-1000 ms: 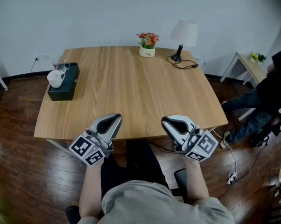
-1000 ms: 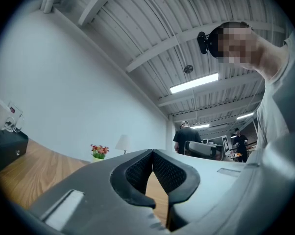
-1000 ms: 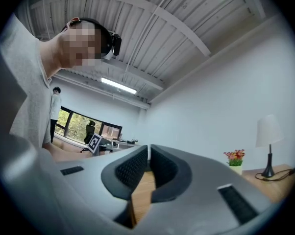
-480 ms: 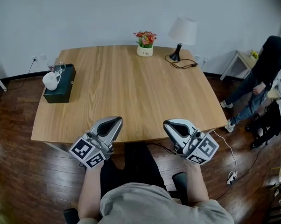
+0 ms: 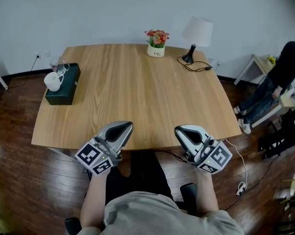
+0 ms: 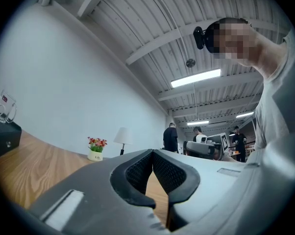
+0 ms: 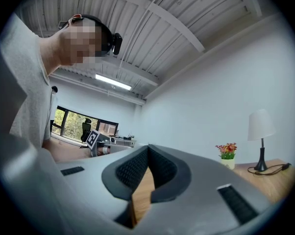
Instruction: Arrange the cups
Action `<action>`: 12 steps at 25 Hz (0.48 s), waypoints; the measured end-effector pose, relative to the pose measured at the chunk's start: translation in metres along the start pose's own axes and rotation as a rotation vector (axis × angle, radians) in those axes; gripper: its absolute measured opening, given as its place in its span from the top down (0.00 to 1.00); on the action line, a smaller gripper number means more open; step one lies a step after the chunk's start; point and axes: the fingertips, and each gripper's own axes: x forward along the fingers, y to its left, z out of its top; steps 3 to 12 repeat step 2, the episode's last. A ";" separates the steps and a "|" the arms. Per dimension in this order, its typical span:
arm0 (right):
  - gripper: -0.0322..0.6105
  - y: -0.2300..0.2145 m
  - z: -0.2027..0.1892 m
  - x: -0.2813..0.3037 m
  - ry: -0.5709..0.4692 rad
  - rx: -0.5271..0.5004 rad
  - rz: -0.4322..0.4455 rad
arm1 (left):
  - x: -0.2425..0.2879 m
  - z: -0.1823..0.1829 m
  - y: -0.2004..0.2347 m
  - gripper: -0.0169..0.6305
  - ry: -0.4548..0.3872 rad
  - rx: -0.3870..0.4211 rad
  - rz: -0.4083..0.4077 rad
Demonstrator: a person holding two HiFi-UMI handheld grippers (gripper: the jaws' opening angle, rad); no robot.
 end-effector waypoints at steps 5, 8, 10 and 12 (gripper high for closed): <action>0.92 -0.002 -0.001 0.002 0.002 -0.003 -0.001 | 0.002 0.000 0.002 0.96 0.002 0.003 -0.002; 0.92 -0.002 -0.001 0.002 0.002 -0.003 -0.001 | 0.002 0.000 0.002 0.96 0.002 0.003 -0.002; 0.92 -0.002 -0.001 0.002 0.002 -0.003 -0.001 | 0.002 0.000 0.002 0.96 0.002 0.003 -0.002; 0.92 -0.002 -0.001 0.002 0.002 -0.003 -0.001 | 0.002 0.000 0.002 0.96 0.002 0.003 -0.002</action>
